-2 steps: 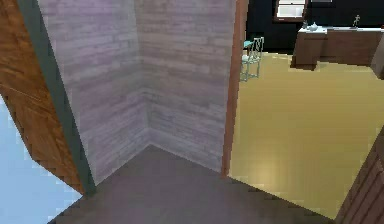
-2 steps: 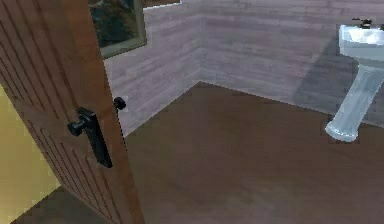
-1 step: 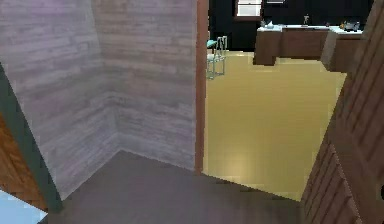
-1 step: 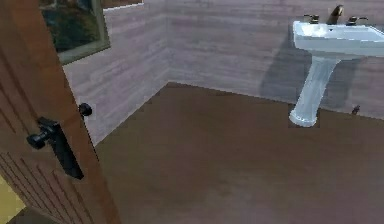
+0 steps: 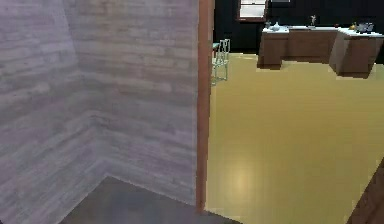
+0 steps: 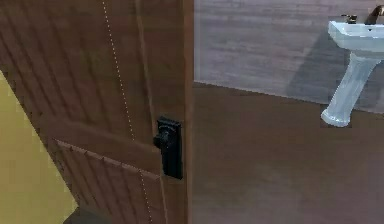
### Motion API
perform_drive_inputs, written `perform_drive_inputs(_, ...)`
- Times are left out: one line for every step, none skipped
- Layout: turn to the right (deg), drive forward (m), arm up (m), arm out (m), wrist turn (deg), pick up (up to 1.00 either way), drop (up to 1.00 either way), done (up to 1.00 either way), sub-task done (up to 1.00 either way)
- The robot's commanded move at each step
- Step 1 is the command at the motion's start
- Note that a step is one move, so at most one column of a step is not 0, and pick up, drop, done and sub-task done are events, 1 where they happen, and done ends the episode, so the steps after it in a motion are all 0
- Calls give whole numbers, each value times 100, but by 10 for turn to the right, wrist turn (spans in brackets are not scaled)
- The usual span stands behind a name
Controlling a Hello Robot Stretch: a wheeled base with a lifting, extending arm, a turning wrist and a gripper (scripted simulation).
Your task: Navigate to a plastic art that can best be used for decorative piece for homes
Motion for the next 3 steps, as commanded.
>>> perform_drive_inputs(0,50,0,0,0,0,0,0,0)
perform_drive_inputs(270,0,0,0,0,0,0,0,0)
perform_drive_inputs(0,55,0,0,0,0,0,0,0)
